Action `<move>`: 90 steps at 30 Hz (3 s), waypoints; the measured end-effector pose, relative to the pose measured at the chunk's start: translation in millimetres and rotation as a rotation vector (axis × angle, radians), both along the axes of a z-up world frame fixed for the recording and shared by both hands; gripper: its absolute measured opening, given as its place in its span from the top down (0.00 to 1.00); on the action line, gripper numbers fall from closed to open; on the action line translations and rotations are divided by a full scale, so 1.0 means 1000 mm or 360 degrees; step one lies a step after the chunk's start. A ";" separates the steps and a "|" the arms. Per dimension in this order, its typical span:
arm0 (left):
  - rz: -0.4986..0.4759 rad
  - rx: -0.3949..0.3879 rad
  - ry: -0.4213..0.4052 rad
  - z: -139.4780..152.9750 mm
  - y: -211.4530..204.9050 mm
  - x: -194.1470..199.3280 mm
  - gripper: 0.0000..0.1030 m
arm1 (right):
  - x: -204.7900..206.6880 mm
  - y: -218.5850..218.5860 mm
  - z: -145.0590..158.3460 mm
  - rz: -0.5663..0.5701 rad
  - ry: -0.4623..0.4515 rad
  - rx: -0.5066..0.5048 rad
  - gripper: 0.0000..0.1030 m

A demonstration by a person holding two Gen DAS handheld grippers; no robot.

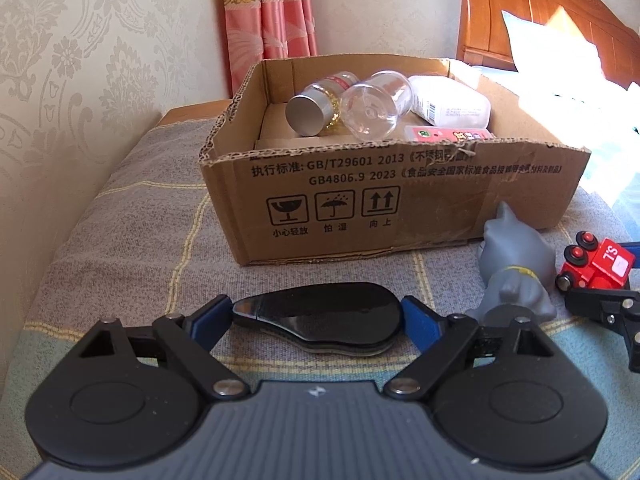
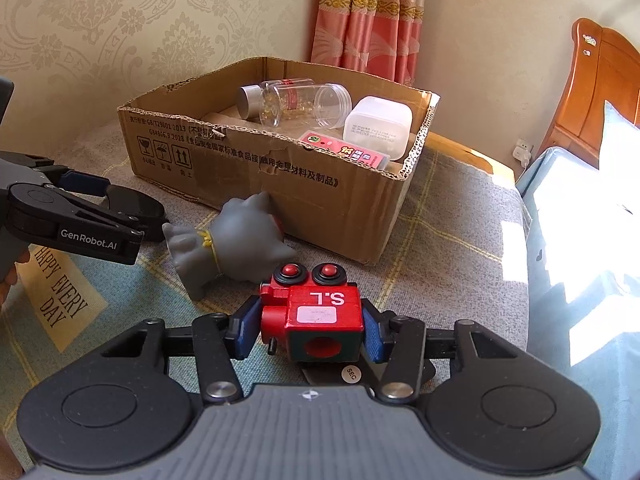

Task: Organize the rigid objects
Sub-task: 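Carry the comb and red robot into the box and open both tools, then move both open tools back toward the grey cat toy and black timer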

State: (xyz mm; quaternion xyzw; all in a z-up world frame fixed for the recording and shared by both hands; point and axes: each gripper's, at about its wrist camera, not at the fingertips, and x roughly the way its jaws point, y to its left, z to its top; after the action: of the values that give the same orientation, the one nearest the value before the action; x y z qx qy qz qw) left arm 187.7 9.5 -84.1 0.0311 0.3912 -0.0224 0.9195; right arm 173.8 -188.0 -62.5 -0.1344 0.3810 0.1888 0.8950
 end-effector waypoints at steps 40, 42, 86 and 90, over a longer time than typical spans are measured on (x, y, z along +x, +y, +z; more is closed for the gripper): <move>-0.0175 0.0086 -0.0211 0.071 -0.003 0.087 0.06 | 0.004 0.014 0.072 -0.0001 -0.0259 0.0108 0.46; -0.0182 0.0078 -0.0228 0.074 -0.001 0.080 0.04 | 0.007 0.015 0.072 -0.0009 -0.0257 0.0101 0.46; -0.0119 -0.0101 -0.0174 0.091 0.041 -0.073 0.01 | -0.008 -0.006 0.053 -0.0195 -0.0108 0.0135 0.00; -0.0104 -0.0111 -0.0130 0.085 0.041 -0.075 0.01 | -0.004 -0.021 0.024 -0.0256 -0.0010 0.0099 0.00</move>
State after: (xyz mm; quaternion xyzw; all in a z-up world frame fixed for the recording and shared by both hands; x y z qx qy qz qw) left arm 112.7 50.6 1.3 0.0127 0.3512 -0.0648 0.9340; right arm 170.1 -209.1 -38.7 -0.0761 0.3816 0.1275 0.9123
